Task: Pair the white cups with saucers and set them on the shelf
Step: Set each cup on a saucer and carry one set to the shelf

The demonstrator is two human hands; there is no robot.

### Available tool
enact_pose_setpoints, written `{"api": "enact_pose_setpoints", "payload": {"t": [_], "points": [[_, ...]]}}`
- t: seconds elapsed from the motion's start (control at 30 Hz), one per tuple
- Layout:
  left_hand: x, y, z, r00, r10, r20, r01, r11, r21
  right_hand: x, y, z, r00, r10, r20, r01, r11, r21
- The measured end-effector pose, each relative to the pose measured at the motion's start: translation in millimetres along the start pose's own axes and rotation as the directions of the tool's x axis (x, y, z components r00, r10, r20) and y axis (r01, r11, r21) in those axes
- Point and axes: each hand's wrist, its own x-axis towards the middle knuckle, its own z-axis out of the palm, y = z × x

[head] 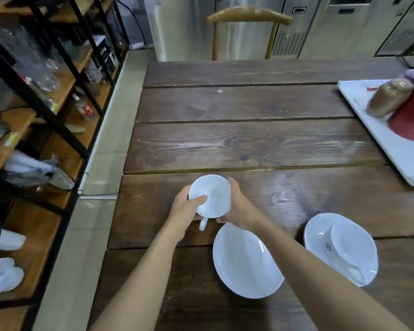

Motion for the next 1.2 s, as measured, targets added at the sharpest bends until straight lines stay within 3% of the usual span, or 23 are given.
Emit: {"api": "enact_pose_setpoints", "payload": {"t": [0.17, 0.37, 0.7, 1.03, 1.2], "points": [[-2.7, 22.7, 2.3, 0.997, 0.03, -0.075, -0.029, 1.0, 0.007, -8.1, -22.4, -5.7, 0.985, -0.167, -0.052, 0.167, 0.986, -0.004], [-16.9, 31.2, 12.7, 0.99, 0.124, -0.066, -0.108, 0.97, 0.217, -41.5, -27.9, -18.0, 0.974, -0.227, -0.028, 0.226, 0.974, -0.031], [-52.1, -4.0, 55.9, 0.999, 0.02, -0.046, -0.008, 0.967, 0.254, -101.9, 18.8, -40.0, 0.999, -0.004, 0.036, 0.006, 0.999, -0.045], [-71.3, -34.9, 70.9, 0.995, -0.042, -0.094, 0.06, 0.977, 0.206, -129.0, 31.8, -36.8, 0.996, -0.001, 0.092, 0.003, 1.0, -0.017], [-75.7, -37.3, 71.6, 0.994, -0.048, -0.098, 0.068, 0.974, 0.215, -126.7, 36.7, -34.5, 0.998, -0.007, 0.065, 0.014, 0.995, -0.103]]}}
